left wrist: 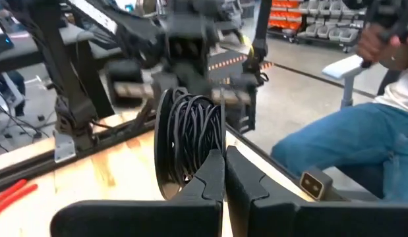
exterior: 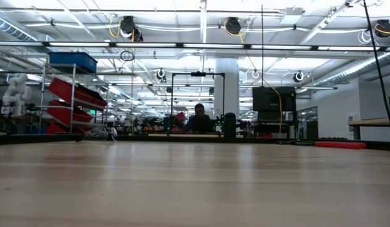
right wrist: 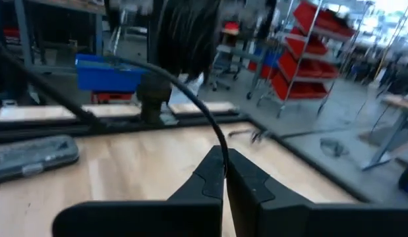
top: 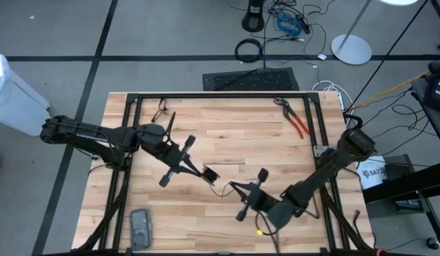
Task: Coil cords
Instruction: Coil the black wire onto the spool
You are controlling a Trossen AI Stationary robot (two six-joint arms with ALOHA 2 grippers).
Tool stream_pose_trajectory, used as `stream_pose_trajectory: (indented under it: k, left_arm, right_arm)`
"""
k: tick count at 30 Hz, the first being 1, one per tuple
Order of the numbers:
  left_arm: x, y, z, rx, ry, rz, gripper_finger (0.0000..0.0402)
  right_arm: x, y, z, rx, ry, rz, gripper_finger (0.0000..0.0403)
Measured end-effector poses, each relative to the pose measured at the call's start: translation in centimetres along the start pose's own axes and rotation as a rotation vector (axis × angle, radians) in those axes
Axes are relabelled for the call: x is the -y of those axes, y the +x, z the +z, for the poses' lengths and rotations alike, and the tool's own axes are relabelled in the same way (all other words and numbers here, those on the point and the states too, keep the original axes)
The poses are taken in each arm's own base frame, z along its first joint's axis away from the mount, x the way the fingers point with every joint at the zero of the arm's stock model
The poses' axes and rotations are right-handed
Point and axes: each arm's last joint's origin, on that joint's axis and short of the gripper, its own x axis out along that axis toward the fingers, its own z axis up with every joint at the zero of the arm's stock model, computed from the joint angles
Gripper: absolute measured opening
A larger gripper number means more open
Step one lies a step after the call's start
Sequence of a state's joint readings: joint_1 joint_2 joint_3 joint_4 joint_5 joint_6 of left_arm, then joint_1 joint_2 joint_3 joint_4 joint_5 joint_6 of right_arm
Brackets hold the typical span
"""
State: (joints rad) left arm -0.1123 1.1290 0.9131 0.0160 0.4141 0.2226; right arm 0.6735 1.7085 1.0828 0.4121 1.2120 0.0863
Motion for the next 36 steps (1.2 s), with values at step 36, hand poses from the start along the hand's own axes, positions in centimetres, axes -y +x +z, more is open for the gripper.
stream_pose_trajectory:
  k: [36]
  left_arm:
    - [0.5, 1.0, -0.3, -0.005, -0.008, -0.058, 0.0002]
  right_arm:
    - [5.1, 7.9, 9.4, 0.203, -0.027, 0.162, 0.0000]
